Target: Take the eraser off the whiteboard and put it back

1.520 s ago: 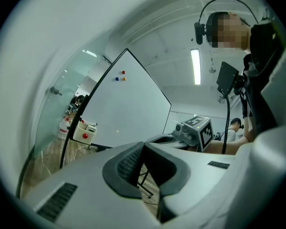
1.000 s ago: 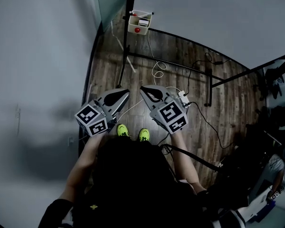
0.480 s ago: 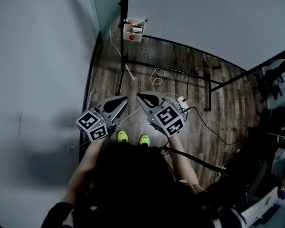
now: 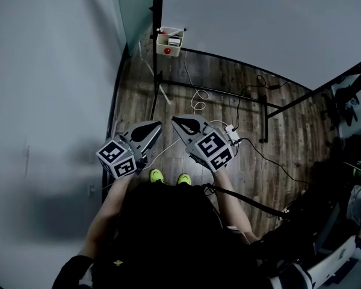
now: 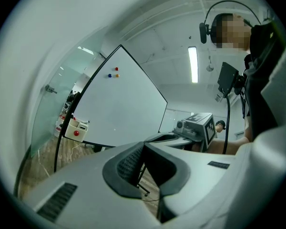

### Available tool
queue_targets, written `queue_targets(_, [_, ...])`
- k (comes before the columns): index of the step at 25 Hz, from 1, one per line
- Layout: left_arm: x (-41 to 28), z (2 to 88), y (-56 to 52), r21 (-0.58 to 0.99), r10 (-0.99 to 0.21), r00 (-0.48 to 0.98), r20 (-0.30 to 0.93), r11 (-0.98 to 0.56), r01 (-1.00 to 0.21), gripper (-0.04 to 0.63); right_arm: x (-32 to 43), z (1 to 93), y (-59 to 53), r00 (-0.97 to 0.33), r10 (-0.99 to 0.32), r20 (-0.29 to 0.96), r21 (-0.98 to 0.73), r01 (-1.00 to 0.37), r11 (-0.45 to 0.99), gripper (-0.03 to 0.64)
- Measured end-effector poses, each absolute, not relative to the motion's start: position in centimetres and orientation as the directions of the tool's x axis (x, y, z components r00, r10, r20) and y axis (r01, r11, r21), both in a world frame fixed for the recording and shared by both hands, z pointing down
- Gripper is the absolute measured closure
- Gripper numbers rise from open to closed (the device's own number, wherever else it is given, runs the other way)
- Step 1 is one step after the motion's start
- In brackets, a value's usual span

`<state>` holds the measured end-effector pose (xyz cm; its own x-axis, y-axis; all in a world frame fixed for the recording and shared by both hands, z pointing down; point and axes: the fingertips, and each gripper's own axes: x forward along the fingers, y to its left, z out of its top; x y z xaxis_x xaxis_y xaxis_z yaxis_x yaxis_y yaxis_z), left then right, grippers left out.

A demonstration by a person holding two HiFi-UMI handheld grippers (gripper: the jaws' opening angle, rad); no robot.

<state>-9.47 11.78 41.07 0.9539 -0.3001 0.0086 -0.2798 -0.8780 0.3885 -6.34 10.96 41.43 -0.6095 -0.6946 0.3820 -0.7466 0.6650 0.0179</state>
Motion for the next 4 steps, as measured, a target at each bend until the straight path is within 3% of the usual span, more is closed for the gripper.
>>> queue_targets(4, [-9.36,41.25,11.43,0.394,-0.289,0.957,0.010,-0.879,-0.270,0.569,-6.29,41.58,10.45,-0.606,-0.696,0.385,0.017,-0.750,0.661,0.594])
